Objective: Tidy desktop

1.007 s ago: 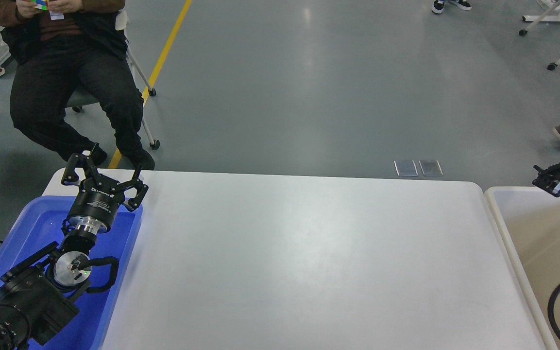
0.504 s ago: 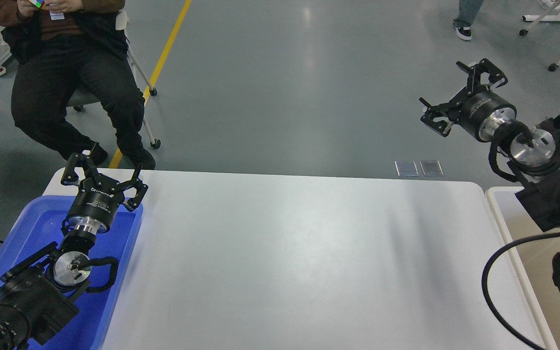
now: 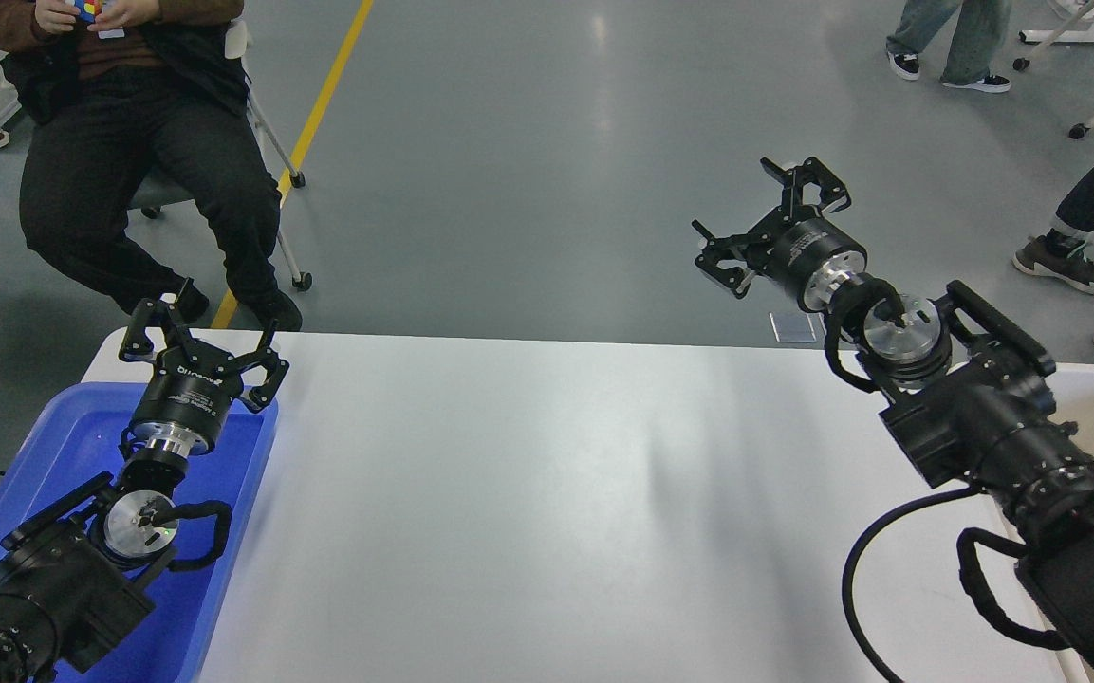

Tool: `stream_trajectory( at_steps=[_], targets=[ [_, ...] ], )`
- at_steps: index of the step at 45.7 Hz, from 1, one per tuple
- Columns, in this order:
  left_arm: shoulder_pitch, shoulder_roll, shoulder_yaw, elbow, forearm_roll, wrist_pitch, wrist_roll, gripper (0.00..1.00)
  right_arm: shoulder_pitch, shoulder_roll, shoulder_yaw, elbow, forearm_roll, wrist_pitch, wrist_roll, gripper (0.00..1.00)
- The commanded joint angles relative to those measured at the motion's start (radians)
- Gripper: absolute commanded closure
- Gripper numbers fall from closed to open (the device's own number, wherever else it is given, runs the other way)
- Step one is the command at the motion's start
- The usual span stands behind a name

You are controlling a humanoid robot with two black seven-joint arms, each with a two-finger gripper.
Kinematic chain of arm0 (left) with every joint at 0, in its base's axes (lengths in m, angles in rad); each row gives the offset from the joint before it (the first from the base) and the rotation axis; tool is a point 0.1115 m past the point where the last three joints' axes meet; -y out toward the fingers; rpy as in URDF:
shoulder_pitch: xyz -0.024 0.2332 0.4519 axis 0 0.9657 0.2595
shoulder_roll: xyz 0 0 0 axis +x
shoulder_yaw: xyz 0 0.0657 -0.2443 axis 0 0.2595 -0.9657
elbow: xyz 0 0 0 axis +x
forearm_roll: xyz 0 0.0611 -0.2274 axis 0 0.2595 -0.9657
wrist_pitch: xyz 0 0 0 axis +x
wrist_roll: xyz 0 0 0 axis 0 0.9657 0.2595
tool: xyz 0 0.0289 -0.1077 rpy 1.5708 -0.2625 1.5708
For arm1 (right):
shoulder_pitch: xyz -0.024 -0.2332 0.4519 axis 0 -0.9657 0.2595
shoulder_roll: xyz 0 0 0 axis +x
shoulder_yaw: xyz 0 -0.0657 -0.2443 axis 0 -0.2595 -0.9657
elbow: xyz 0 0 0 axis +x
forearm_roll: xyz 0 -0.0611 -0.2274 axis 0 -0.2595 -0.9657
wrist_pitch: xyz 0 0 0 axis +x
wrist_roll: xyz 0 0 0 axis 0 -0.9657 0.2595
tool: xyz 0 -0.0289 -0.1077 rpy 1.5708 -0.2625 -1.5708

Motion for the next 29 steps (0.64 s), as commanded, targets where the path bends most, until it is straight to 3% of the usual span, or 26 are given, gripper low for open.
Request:
stream_trajectory(
  at_steps=[1, 7, 29],
  targets=[
    [0.000, 0.000, 0.000, 0.000, 0.000, 0.000, 0.000, 0.00, -0.073, 0.064, 0.009, 0.002, 0.002, 0.042, 0.008, 0.00],
    [0.000, 0.000, 0.000, 0.000, 0.000, 0.000, 0.000, 0.00, -0.104, 0.064, 0.009, 0.001, 0.002, 0.090, 0.008, 0.00],
    [0.000, 0.000, 0.000, 0.000, 0.000, 0.000, 0.000, 0.00, -0.141, 0.064, 0.009, -0.001, 0.002, 0.096, 0.008, 0.00]
  ],
)
